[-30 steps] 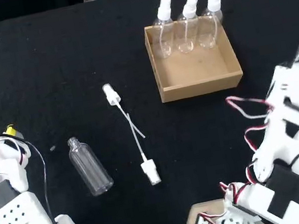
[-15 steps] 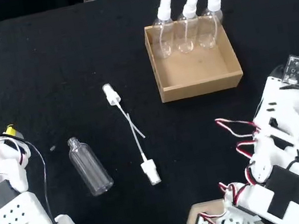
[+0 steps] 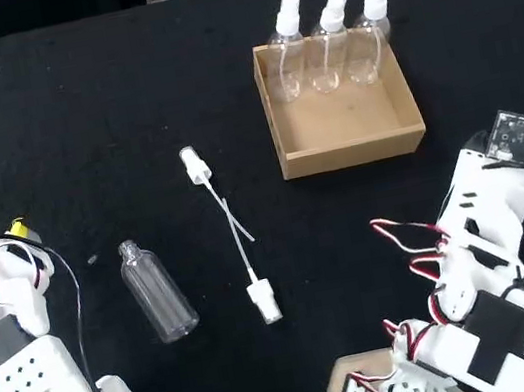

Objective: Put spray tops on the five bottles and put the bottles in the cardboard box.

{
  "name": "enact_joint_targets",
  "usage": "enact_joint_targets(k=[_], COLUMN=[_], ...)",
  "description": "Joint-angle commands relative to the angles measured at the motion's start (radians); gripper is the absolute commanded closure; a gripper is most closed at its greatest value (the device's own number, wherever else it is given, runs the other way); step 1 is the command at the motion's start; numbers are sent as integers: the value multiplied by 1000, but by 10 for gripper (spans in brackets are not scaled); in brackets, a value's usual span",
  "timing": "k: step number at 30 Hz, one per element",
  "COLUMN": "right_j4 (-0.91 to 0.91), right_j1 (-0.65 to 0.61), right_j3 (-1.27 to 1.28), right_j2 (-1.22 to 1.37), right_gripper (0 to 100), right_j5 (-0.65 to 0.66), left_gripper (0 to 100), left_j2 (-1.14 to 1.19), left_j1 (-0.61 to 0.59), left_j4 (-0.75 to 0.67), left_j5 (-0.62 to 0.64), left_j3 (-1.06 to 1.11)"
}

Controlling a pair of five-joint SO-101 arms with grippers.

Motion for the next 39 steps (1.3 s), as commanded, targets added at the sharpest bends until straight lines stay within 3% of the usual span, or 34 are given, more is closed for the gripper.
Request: enact_joint_targets(k=[1,10,15,18,31,34,39], right_j4=[-28,-28,-25,-26,-20,-20,-23], right_j1=[-5,-14,-14,-14,-12,-12,-14], right_j3=[24,38,39,39,39,39,44], right_j2=[-50,-58,-58,-59,-61,-61,-61], right_gripper=[857,840,679,631,632,677,695], right_j5=[-106,-141,-77,-72,-72,-71,0], left_gripper=[812,812,812,812,812,812,812], left_j2=[0,0,0,0,0,0,0], left_j1=[12,12,12,12,18,18,19], left_j4=[-17,-15,-17,-18,-20,-20,-20], left_j5=[6,6,6,6,6,6,6], left_j3=[-7,-7,-7,-7,-7,-7,-7])
